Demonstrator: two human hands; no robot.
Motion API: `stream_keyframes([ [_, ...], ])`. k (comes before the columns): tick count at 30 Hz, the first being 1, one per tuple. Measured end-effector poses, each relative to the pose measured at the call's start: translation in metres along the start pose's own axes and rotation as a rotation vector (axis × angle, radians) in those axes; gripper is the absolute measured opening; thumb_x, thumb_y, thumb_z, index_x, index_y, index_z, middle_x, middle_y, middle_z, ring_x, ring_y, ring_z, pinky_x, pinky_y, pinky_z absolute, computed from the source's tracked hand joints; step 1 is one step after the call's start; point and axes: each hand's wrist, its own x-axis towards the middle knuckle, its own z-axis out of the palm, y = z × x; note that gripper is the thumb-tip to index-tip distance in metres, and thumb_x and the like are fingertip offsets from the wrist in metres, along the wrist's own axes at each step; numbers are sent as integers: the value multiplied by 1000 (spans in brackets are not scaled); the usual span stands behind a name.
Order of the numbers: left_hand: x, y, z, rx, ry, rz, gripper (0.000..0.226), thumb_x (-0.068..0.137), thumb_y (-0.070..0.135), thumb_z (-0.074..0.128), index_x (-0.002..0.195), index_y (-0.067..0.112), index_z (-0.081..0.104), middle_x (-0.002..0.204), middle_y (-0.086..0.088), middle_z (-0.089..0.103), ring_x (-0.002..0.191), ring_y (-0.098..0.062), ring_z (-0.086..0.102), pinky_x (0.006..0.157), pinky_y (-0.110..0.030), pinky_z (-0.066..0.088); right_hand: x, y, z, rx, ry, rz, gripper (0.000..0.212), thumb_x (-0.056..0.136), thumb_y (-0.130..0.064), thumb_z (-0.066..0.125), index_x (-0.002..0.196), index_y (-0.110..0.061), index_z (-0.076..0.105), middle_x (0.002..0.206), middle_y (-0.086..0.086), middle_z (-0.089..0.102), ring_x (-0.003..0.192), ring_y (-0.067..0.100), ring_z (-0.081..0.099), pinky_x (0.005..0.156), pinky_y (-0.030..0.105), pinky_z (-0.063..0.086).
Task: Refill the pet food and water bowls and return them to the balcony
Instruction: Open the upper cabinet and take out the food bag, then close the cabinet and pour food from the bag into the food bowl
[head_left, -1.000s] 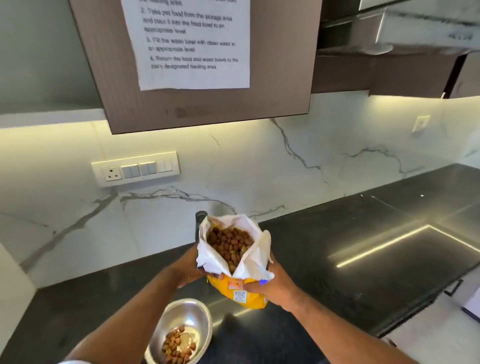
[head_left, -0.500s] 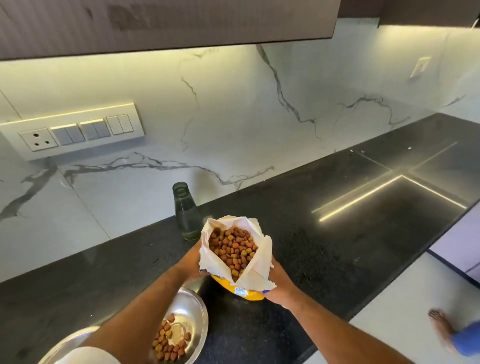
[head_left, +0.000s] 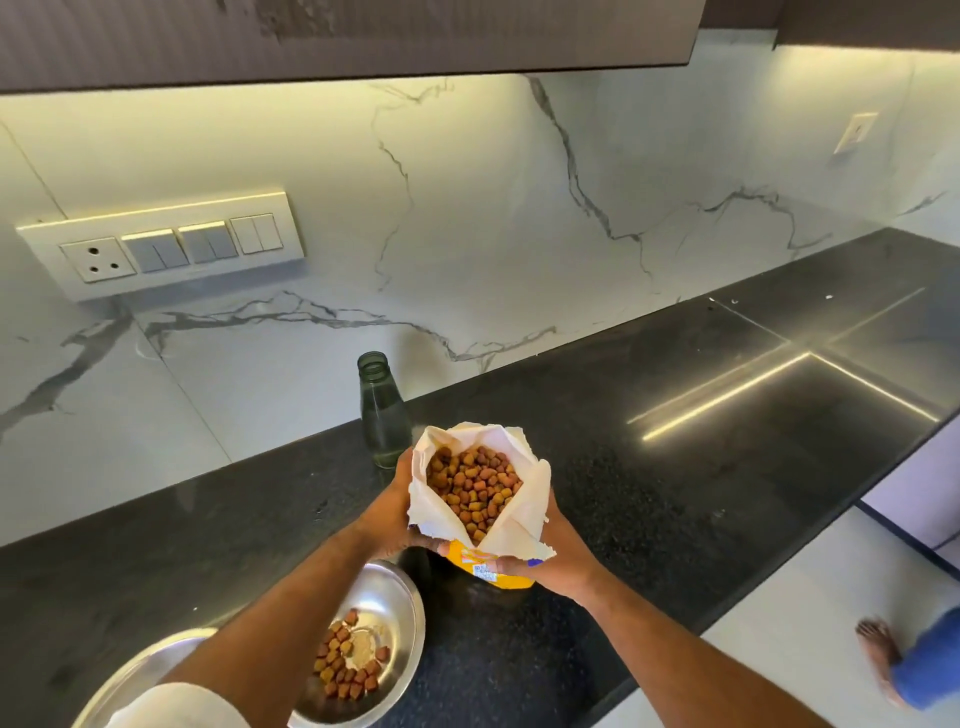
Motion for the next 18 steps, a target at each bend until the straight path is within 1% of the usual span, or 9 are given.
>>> stream_keyframes([
  [1,-5,-4,-2,6,-5,-9,151,54,43,100,160,29,-6,154,9,37,141,-13,40,120,-51,37,1,9,-2,5,14,-20,120,65,-21,98,155,-31,18,152,-6,45,140,4,47,116,40,46],
  [2,-14,-3,-6,-4,0,-34,156,53,38,102,159,36,-14,157,8,33,143,-14,37,120,-49,36,-4,3,-3,10,51,-33,135,60,-29,101,159,-34,9,158,-5,40,144,8,44,118,45,44],
  [4,-39,13,-14,-61,82,-12,164,46,45,102,156,46,-19,163,1,27,150,-22,32,120,-51,36,-7,-9,-3,17,125,-49,159,46,-52,102,164,-32,-3,169,-8,19,154,8,28,124,48,34],
  [6,-64,27,-21,-88,162,3,165,39,58,99,157,47,-16,168,-5,20,154,-27,24,120,-52,36,-9,-31,-2,0,213,-97,168,37,-67,98,164,-30,-4,173,-9,5,158,6,14,128,48,25],
  [7,-80,35,-25,-105,226,13,165,38,61,98,159,45,-13,169,-6,16,156,-28,21,120,-52,36,-13,-45,-1,-7,247,-134,167,36,-68,97,164,-33,-4,173,-10,6,158,7,13,128,48,25],
  [9,-111,47,-29,-130,345,34,160,40,68,94,161,41,-8,171,-6,11,157,-25,17,121,-48,34,-25,-77,2,-89,315,-210,156,39,-67,94,163,-34,6,171,-9,16,154,8,21,126,46,28],
  [12,-157,65,-35,-83,570,72,143,52,73,86,162,34,3,169,-3,19,154,-19,25,123,-43,31,-40,-124,12,-284,427,-407,124,56,-77,78,158,-25,32,163,-2,37,147,15,36,121,50,33],
  [15,-207,93,-40,-8,819,105,121,69,73,75,161,31,10,167,2,25,151,-14,31,121,-43,36,-53,-173,33,-403,408,-659,102,77,-88,54,152,-20,44,159,-1,45,147,19,40,119,56,30],
  [18,-256,123,-46,80,1026,146,114,72,84,61,160,29,13,166,2,28,150,-15,34,118,-47,39,-69,-231,61,-422,347,-898,94,85,-84,52,152,-18,46,159,1,46,147,22,43,114,55,36],
])
